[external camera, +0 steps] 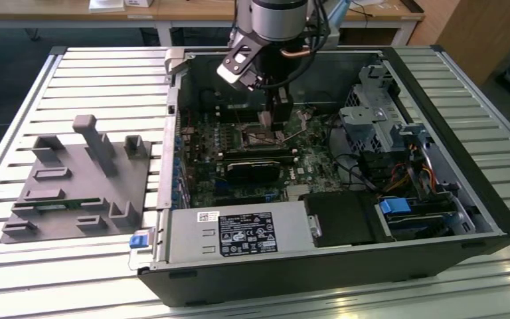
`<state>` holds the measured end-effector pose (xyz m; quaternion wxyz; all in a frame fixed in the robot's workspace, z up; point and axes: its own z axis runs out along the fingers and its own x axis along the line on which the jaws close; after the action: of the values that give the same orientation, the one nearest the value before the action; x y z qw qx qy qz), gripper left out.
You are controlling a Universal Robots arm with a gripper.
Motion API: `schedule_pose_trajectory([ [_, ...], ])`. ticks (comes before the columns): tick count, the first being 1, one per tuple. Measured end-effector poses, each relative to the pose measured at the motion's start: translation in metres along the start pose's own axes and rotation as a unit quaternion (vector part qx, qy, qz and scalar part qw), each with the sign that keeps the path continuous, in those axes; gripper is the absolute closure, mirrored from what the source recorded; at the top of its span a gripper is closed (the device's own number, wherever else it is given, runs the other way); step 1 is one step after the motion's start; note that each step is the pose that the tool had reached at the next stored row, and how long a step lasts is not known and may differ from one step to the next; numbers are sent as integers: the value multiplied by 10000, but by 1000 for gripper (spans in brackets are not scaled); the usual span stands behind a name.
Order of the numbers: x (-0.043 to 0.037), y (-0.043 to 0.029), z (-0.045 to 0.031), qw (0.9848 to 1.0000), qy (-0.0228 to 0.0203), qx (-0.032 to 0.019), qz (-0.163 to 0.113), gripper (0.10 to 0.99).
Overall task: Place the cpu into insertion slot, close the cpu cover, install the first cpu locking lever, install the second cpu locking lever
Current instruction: 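Place the cpu into insertion slot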
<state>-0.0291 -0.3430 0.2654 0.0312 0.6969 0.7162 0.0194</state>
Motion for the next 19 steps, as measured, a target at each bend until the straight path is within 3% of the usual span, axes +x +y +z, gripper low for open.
schedule_pose_trajectory([
  [19,3,-11,157,10000,0,2,2,549],
])
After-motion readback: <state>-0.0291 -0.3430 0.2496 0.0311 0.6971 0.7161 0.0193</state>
